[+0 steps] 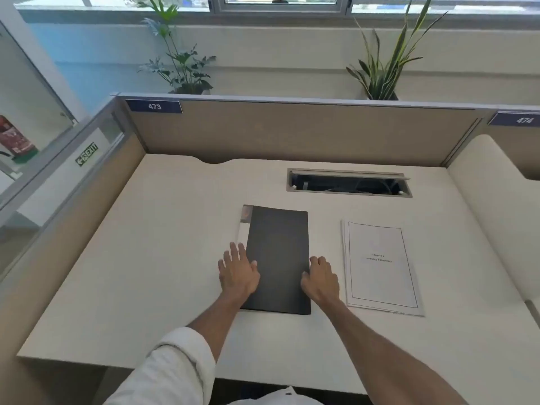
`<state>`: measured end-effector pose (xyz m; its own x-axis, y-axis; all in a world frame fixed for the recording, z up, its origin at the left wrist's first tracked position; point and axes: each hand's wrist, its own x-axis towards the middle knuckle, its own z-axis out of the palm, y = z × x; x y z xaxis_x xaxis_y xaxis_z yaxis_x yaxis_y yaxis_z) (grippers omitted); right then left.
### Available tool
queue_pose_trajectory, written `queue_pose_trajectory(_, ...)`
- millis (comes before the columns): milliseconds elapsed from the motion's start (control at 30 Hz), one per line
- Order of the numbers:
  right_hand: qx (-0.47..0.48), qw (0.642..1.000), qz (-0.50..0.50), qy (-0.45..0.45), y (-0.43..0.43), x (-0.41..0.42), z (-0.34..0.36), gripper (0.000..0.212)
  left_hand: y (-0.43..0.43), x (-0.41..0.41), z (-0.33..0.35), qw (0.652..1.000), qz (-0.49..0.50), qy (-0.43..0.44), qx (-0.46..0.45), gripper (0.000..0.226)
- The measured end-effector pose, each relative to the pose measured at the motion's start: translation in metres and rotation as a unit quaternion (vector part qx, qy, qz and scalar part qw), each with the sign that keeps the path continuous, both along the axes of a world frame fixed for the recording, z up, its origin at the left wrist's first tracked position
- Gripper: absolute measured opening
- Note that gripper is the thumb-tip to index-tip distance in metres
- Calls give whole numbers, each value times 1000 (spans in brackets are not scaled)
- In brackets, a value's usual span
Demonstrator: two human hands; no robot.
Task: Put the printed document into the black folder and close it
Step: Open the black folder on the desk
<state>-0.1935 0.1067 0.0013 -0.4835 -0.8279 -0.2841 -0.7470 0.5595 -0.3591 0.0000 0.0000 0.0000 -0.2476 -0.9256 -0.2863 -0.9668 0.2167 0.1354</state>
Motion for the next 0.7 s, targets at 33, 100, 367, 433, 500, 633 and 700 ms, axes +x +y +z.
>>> queue_pose_trajectory(33,-1,999,-33,-19,0,0,-1,29,0,1,1,1000,19,-7,4,73)
queue_pose_trajectory(100,2,996,-73,-44,0,1,-3,23,0,3,1,999,52,-6,15,73)
queue_pose_trajectory(367,21,977,-157,-146,-10,-4,-21,17,1,1,-5,992,99,45,56,49)
queue_pose_trajectory(433,14,966,-186,-181,-15,-9,-33,16,0,1,-5,993,97,45,57,49)
queue_pose_trajectory(500,5,952,-222,-212,-19,-14,-50,17,-1,2,-5,994,91,39,55,44)
queue_pose_trajectory(633,-3,926,-273,-262,-23,-24,-74,15,-3,6,-2,994,86,38,57,38)
queue_pose_trajectory(700,-26,907,-299,-294,-24,-27,-77,21,-3,7,0,994,83,41,59,38)
